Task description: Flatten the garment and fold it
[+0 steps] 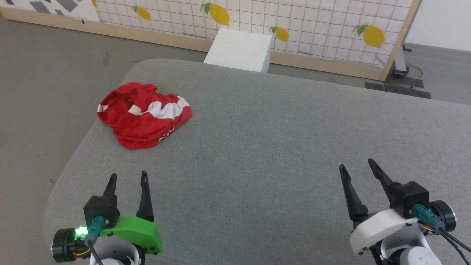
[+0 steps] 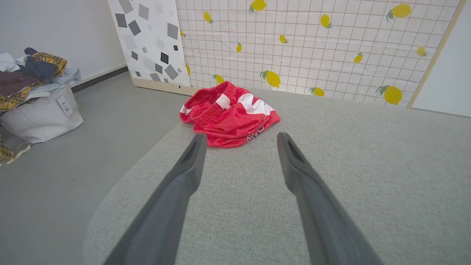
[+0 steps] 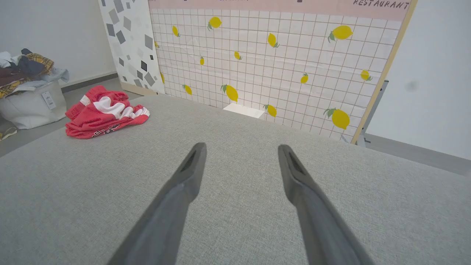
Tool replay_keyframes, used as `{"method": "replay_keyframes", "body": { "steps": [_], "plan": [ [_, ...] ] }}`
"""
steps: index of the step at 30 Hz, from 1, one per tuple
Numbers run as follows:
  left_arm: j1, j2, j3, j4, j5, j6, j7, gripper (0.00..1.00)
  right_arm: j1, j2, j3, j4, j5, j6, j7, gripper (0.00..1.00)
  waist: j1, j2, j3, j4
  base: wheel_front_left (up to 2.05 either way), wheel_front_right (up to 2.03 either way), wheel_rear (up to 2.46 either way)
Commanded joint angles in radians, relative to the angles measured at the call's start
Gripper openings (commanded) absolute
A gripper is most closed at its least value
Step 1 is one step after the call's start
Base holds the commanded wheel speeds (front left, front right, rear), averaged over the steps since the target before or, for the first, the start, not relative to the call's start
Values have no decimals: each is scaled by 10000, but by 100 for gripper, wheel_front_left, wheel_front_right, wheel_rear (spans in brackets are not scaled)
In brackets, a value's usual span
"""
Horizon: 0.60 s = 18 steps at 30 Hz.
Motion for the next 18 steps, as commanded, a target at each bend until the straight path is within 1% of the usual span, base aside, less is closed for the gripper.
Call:
{"method": "replay_keyframes", "body": {
  "steps": [1,18],
  "plan": [
    [64,100,-28,-14,-75,93,-119,100,-44,-3,33,36,118,-5,-86,100,0,0,-11,152,0,0,0],
    [171,203,-130,10,-457,424,-458,100,-110,-3,202,192,273,-7,-197,100,0,0,33,829,0,0,0]
  ]
}}
